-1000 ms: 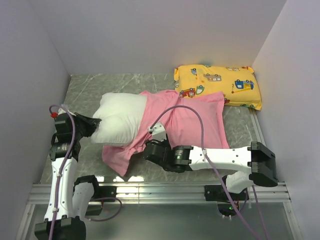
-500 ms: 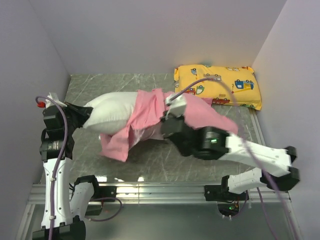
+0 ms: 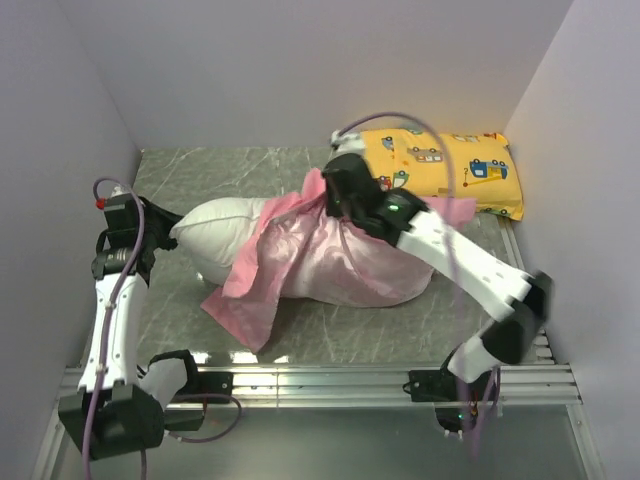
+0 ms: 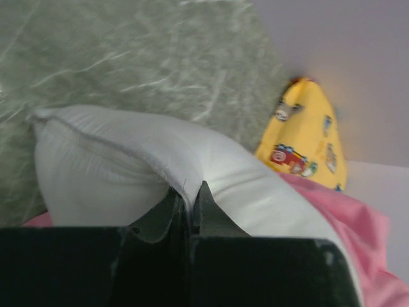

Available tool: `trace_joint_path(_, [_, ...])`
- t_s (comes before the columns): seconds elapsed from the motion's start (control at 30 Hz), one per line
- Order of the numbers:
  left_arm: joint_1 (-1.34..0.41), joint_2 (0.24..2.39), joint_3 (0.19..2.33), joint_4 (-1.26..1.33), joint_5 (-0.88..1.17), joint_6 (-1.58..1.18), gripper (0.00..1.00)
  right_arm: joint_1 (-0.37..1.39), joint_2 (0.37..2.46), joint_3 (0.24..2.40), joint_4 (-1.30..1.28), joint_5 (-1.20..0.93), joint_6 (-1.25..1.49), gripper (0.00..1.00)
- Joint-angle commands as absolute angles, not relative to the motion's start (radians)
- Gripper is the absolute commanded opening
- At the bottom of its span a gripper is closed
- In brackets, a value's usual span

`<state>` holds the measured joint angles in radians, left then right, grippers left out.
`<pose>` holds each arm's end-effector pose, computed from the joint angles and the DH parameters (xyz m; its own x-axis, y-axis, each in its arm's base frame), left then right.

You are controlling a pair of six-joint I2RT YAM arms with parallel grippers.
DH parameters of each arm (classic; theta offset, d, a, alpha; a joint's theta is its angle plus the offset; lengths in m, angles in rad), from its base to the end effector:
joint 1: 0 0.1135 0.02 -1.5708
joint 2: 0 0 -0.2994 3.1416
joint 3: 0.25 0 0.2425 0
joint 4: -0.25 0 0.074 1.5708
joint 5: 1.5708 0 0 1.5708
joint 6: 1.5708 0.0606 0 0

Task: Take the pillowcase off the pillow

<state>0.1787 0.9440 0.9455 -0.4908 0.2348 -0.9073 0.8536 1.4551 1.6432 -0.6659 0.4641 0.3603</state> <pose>0.1960 0.0211 0.3539 -0.3079 -0.8342 -0.4575 -0.3464 0.5461 -0.7627 0.2300 0.2225 0.4548 -0.4283 -0.0115 -0.9036 -0.2796 0.9525 0.1205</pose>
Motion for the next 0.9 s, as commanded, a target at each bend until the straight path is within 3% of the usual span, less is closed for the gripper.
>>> trace_joint_path(0.0, [0.218, 0.997, 0.907, -0.371, 0.207, -0.928, 0.00, 0.747, 1.618, 1.500, -0.511, 0.321, 0.353, 0.00])
trace_joint_path(0.17, [0.346, 1.070, 0.899, -0.342, 0.138, -0.891, 0.00, 0.591, 1.634, 1.326, -0.430, 0.287, 0.388, 0.00])
trace_joint_path(0.33, [0.592, 1.178, 0.813, -0.262, 0.278, -0.894, 0.00, 0.411, 1.526, 1.236, -0.391, 0.177, 0.416, 0.00])
trace_joint_path(0.5, [0.559, 1.187, 0.750, -0.097, 0.387, -0.908, 0.02, 0.434, 1.600, 1.322, -0.426, 0.141, 0.390, 0.00])
trace_joint_path(0.57, [0.493, 1.155, 0.776, -0.081, 0.370, -0.866, 0.14, 0.462, 1.667, 1.354, -0.428, 0.156, 0.384, 0.00])
trace_joint_path(0.6, [0.474, 1.147, 0.791, -0.092, 0.368, -0.845, 0.31, 0.468, 1.692, 1.364, -0.426, 0.153, 0.383, 0.00])
trace_joint_path(0.67, [0.431, 1.122, 0.836, -0.109, 0.358, -0.793, 0.48, 0.480, 1.762, 1.385, -0.419, 0.144, 0.384, 0.00])
trace_joint_path(0.7, [0.420, 1.109, 0.850, -0.136, 0.342, -0.778, 0.64, 0.483, 1.784, 1.393, -0.417, 0.146, 0.387, 0.00])
trace_joint_path(0.87, [0.331, 1.020, 0.931, -0.242, 0.234, -0.678, 0.83, 0.502, 1.881, 1.433, -0.413, 0.140, 0.394, 0.00])
